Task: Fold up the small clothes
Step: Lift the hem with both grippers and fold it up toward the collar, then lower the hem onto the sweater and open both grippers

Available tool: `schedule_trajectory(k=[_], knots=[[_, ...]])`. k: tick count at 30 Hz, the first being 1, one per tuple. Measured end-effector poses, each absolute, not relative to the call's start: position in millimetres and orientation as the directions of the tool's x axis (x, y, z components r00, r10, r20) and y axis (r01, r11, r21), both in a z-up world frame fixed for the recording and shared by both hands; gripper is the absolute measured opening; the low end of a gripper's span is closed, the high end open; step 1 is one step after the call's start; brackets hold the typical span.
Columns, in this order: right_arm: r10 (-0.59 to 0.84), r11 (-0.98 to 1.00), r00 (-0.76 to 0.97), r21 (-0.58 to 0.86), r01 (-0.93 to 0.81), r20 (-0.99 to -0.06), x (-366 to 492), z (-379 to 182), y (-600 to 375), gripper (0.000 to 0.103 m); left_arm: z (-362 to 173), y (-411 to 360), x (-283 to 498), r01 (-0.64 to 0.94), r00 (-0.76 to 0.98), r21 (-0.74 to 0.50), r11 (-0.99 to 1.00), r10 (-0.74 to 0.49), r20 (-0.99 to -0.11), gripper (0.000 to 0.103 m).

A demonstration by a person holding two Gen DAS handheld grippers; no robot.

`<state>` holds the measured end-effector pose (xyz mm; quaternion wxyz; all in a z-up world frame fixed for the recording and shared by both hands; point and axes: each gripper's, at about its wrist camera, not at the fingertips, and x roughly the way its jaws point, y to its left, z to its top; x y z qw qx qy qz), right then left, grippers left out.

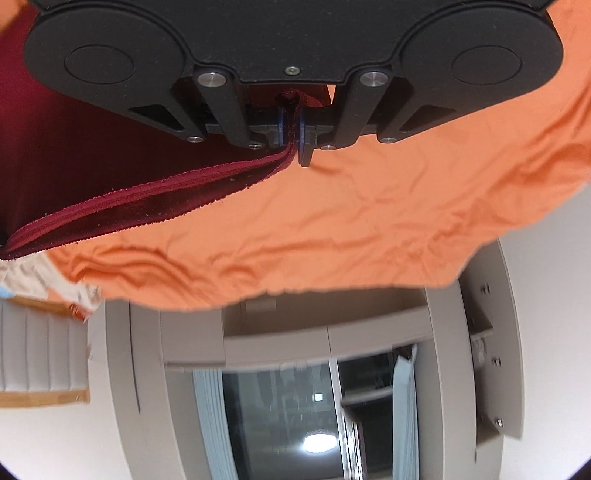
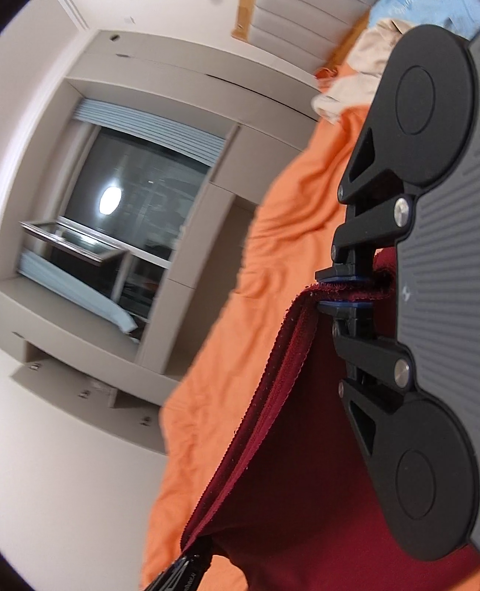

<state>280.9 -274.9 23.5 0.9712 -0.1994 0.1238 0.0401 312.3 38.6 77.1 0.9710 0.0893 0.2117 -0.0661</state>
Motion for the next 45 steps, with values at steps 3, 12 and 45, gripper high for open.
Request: schedule_trajectory(k=[3,12,45], knots=[[0.021,0.913,0.952,-0.382,-0.143,-0.306,306.5,1.3,-270.4,0.011,54.8,36.3,346.1,0.171,0.873,0.158,0.973,-0.076,-0.481,0.008],[0.002,0.913,0.903,-0.368,-0.177,-0.429,346.6,-42.4,-272.2,0.022,-1.6,38.5,406.7,0.179,0.783,0.133,0.975,-0.059,-0.619,0.013],[-0.201,0.915,0.901,-0.403,0.032,-0.385,282.8,-28.0,-283.6,0.103,18.1,153.9,362.4,-0.136,0.801,-0.177,0.975,0.003,-0.599,0.102]])
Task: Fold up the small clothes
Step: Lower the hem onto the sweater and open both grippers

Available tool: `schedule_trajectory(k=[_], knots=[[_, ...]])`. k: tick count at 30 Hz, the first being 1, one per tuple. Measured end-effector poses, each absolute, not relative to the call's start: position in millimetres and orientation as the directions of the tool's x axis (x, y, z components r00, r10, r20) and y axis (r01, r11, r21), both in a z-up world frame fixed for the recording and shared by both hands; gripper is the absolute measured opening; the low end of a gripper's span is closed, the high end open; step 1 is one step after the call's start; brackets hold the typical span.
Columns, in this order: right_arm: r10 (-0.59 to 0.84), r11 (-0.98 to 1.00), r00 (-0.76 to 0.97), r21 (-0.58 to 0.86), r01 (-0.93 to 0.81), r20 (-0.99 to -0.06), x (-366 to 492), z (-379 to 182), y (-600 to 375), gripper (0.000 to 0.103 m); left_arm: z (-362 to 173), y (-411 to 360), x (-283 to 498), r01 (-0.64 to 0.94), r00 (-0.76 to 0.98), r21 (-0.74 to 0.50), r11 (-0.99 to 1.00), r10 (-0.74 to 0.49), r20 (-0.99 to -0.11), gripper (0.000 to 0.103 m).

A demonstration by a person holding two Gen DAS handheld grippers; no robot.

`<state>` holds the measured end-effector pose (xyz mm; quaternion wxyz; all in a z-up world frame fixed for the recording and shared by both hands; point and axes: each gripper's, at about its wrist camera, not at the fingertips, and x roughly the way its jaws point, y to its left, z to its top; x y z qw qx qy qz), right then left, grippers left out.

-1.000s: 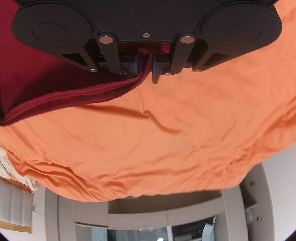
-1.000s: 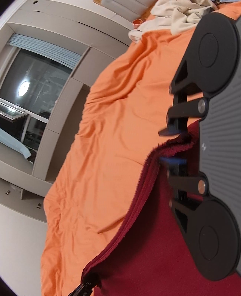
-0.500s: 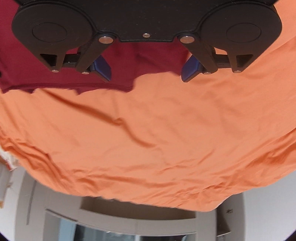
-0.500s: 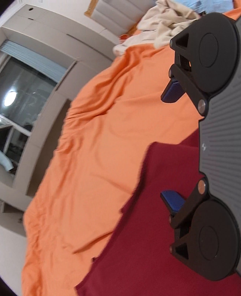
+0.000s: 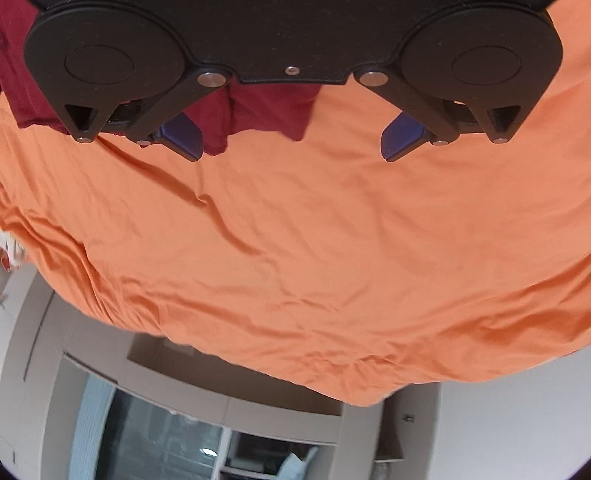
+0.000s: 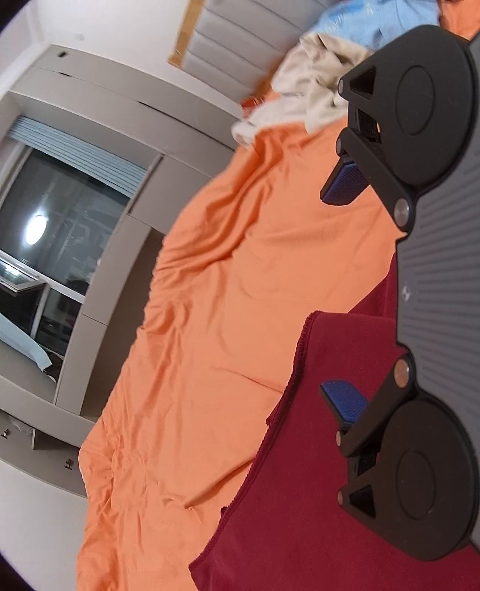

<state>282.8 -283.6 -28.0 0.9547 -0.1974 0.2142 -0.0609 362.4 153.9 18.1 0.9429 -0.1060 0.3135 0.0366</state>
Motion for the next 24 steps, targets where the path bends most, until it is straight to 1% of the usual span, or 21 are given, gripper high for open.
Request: schedule_trajectory(k=[3,5,9,11,14,17,20,24], knots=[[-0.136,0.94,0.907,-0.34,-0.008,-0.398,264.7,-24.0,-273.2,0.103,10.0,163.5,349.8,-0.152,0.79,-0.206,0.967,-0.006,-0.613,0.102],[-0.112,0.943,0.909,-0.332,-0.031,-0.402,254.7,-23.3,-262.0,0.103,3.4,173.4,347.9,-0.155,0.781,-0.24,0.958,-0.03,-0.623,0.102],[-0.063,0.945,0.909,-0.318,-0.079,-0.412,240.4,-22.7,-237.9,0.103,-11.2,187.3,351.8,-0.117,0.753,-0.37,0.922,-0.16,-0.638,0.102],[-0.027,0.948,0.903,-0.299,-0.114,-0.429,235.9,-23.6,-225.6,0.103,-16.1,184.5,351.6,-0.093,0.74,-0.406,0.909,-0.21,-0.639,0.102],[0.021,0.944,0.893,-0.285,-0.165,-0.449,228.7,-26.6,-204.0,0.103,-16.7,178.6,349.6,-0.053,0.734,-0.413,0.909,-0.245,-0.634,0.102],[0.055,0.935,0.89,-0.288,-0.205,-0.453,220.2,-29.1,-181.4,0.103,-18.0,172.7,347.8,-0.039,0.729,-0.393,0.919,-0.243,-0.64,0.102],[0.053,0.926,0.9,-0.316,-0.207,-0.432,212.9,-28.5,-163.3,0.103,-19.9,170.8,347.8,-0.031,0.722,-0.38,0.925,-0.242,-0.648,0.102],[0.041,0.929,0.904,-0.318,-0.191,-0.425,212.8,-25.7,-155.3,0.103,-22.2,174.3,348.2,-0.031,0.718,-0.391,0.92,-0.251,-0.649,0.102]])
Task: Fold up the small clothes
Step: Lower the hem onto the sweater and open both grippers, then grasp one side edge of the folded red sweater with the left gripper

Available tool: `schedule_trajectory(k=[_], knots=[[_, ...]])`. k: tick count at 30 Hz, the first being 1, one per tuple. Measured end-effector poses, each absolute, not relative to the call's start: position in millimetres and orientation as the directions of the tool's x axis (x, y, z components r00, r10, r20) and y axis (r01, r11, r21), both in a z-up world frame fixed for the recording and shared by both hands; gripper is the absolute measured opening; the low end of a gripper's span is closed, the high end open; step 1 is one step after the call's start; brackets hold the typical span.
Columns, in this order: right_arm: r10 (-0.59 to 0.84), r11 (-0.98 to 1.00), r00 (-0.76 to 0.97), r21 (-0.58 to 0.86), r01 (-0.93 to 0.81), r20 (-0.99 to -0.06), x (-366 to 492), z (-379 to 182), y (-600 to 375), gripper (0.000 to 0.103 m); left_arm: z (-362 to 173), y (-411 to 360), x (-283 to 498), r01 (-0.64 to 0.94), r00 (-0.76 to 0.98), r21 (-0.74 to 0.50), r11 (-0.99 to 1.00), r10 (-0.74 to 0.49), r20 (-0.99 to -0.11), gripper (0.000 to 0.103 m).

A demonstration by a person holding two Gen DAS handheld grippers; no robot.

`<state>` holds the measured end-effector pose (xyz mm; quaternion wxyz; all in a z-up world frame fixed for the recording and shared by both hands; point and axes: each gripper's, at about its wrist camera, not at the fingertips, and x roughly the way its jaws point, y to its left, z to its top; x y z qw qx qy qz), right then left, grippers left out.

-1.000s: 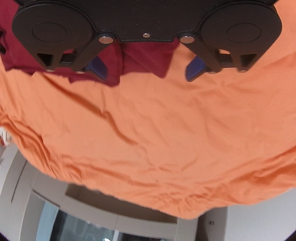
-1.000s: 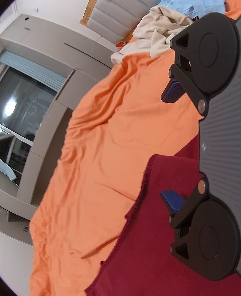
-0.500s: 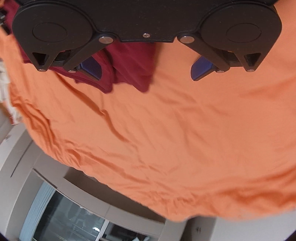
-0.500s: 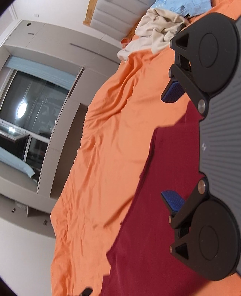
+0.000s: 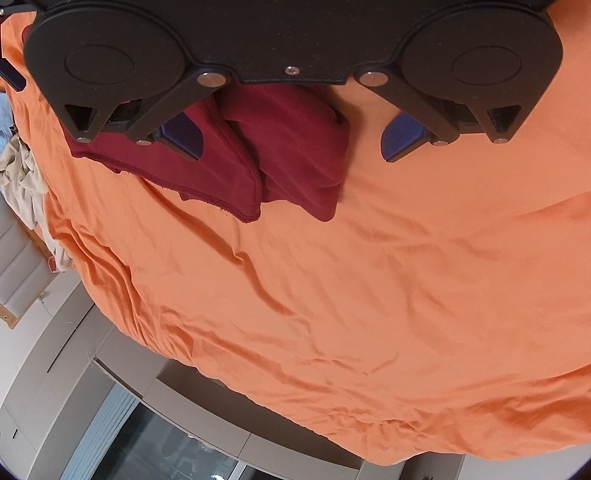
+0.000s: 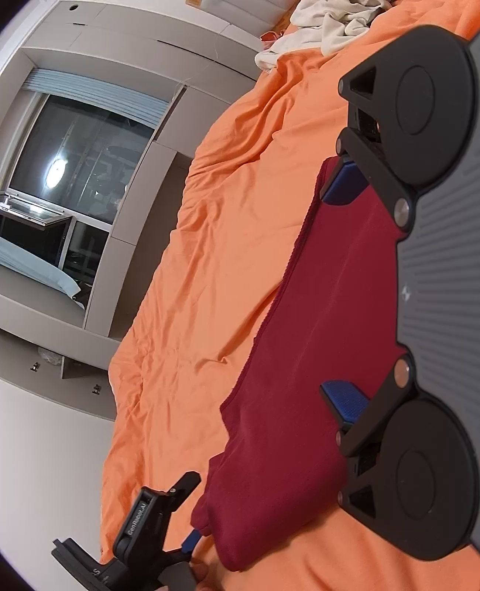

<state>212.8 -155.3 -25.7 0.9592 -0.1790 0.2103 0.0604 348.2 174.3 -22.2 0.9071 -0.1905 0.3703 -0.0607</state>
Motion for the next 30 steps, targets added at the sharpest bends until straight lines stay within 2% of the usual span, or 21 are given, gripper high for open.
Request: schedule_trajectory(k=[4,9,16,19,26,30], knots=[[-0.011,0.934,0.884,-0.321,-0.159,-0.468,219.5,-38.4,-156.8,0.103,-22.1,177.5,344.0,-0.045,0.729,-0.401,0.915,-0.245,-0.639,0.102],[-0.011,0.937,0.884,-0.313,-0.154,-0.467,216.1,-50.3,-158.5,0.103,-10.2,175.2,310.0,-0.066,0.81,-0.395,0.916,-0.182,-0.558,0.102],[0.008,0.946,0.883,-0.282,-0.158,-0.468,214.1,-51.4,-164.9,0.103,3.8,149.3,245.0,-0.013,0.867,-0.428,0.904,-0.203,-0.456,0.102],[0.035,0.962,0.874,-0.219,-0.161,-0.486,213.1,-46.7,-178.1,0.103,8.5,130.2,224.9,0.047,0.852,-0.439,0.897,-0.265,-0.451,0.102],[0.062,0.983,0.85,-0.115,-0.143,-0.524,203.5,-43.6,-212.1,0.103,-14.2,99.7,205.2,0.096,0.752,-0.593,0.799,-0.449,-0.483,0.102],[0.074,0.989,0.839,-0.066,-0.13,-0.538,198.7,-46.8,-224.4,0.103,-22.1,89.1,210.6,0.09,0.756,-0.57,0.817,-0.429,-0.494,0.102]])
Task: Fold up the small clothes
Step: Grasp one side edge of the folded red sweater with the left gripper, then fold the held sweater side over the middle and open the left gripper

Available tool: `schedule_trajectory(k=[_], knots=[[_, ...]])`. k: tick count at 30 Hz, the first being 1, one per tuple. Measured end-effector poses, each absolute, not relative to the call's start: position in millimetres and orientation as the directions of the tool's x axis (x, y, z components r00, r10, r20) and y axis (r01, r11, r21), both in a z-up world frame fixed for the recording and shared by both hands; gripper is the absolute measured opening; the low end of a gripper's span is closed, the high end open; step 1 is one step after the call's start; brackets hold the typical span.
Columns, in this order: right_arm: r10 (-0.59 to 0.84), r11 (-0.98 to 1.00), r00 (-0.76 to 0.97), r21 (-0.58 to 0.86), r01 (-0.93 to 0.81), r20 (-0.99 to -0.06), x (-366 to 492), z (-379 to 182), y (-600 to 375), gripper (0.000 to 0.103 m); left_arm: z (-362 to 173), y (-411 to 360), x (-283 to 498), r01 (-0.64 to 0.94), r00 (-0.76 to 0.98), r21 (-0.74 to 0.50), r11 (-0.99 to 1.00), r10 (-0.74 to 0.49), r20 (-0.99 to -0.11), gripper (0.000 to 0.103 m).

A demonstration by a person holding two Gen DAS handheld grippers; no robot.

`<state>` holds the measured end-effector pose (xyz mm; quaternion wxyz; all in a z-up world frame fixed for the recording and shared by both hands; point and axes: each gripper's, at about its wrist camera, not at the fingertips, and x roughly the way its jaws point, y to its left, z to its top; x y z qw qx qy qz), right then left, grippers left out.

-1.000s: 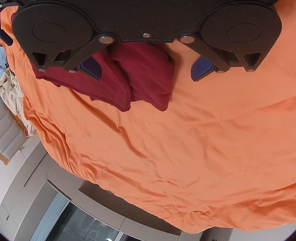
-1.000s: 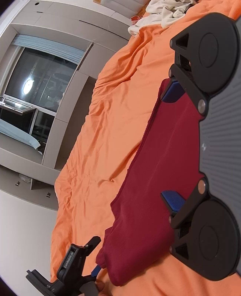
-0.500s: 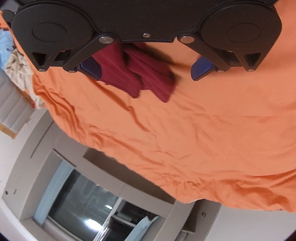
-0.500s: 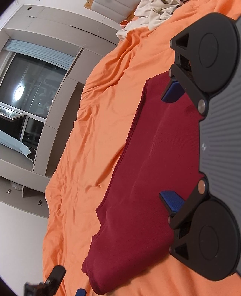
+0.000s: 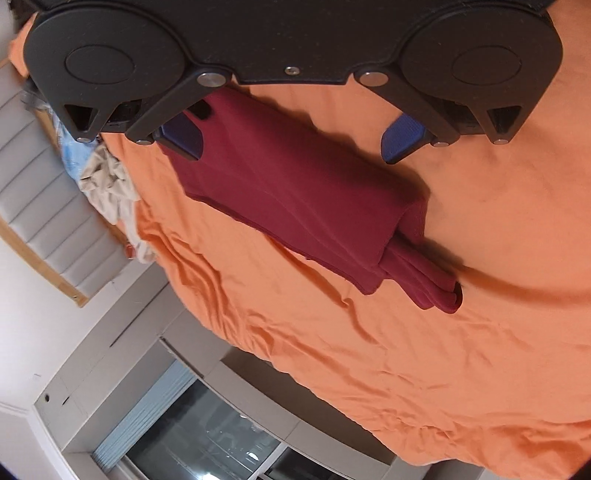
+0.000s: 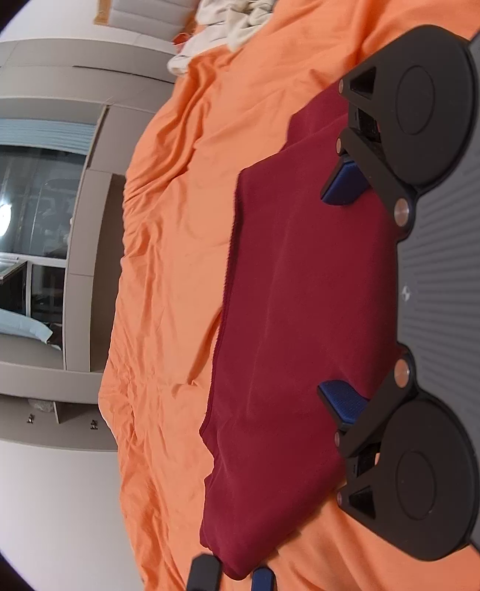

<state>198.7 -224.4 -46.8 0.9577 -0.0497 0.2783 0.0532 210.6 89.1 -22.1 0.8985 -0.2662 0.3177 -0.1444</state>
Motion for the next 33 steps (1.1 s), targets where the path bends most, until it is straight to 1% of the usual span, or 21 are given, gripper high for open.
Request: schedule_trajectory(k=[4,9,14,19,21,22,24,28,29,30,31,32,33], knots=[[0.075,0.992,0.839,-0.047,-0.119,-0.54,195.3,-50.0,-225.9,0.103,-24.7,87.1,229.7,0.03,0.759,-0.571,0.821,-0.391,-0.522,0.102],[0.056,0.991,0.846,-0.077,-0.114,-0.531,191.5,-51.9,-219.9,0.103,-27.1,82.7,253.5,-0.05,0.77,-0.527,0.848,-0.304,-0.561,0.102],[0.072,0.992,0.844,-0.054,-0.118,-0.531,190.9,-52.5,-223.0,0.103,-29.5,70.9,269.8,-0.114,0.783,-0.464,0.879,-0.208,-0.586,0.102],[0.084,0.992,0.841,-0.035,-0.122,-0.534,191.1,-51.4,-225.1,0.103,-27.3,68.9,272.5,-0.175,0.809,-0.474,0.863,-0.149,-0.569,0.1],[0.091,0.992,0.838,-0.026,-0.125,-0.538,191.9,-50.2,-226.5,0.103,-26.0,70.4,271.8,-0.196,0.82,-0.481,0.854,-0.126,-0.558,0.094],[0.095,0.992,0.836,-0.022,-0.126,-0.54,192.5,-49.3,-227.1,0.103,-25.7,71.2,272.3,-0.205,0.823,-0.486,0.85,-0.12,-0.556,0.092],[0.104,0.991,0.834,-0.011,-0.13,-0.542,192.4,-48.1,-228.8,0.103,-26.6,73.5,273.8,-0.223,0.825,-0.495,0.84,-0.108,-0.555,0.084],[0.113,0.991,0.834,0.006,-0.13,-0.541,190.9,-44.1,-232.4,0.103,-29.4,75.9,276.4,-0.255,0.827,-0.501,0.827,-0.082,-0.557,0.075],[0.112,0.992,0.835,0.007,-0.128,-0.539,189.7,-42.8,-233.6,0.103,-29.9,75.7,276.5,-0.261,0.826,-0.496,0.828,-0.074,-0.558,0.07],[0.11,0.992,0.836,0.007,-0.126,-0.537,188.2,-41.3,-235.3,0.103,-30.3,75.1,277.2,-0.265,0.825,-0.491,0.83,-0.068,-0.56,0.061],[0.109,0.992,0.837,0.008,-0.124,-0.537,186.9,-40.0,-237.2,0.103,-30.6,75.2,278.2,-0.267,0.825,-0.489,0.83,-0.066,-0.562,0.055],[0.108,0.992,0.837,0.009,-0.122,-0.537,185.4,-38.8,-239.3,0.103,-31.0,75.6,279.3,-0.266,0.823,-0.493,0.829,-0.071,-0.563,0.047],[0.106,0.993,0.837,0.01,-0.12,-0.536,183.5,-37.5,-241.8,0.103,-30.6,75.8,280.4,-0.266,0.823,-0.497,0.826,-0.073,-0.563,0.042]])
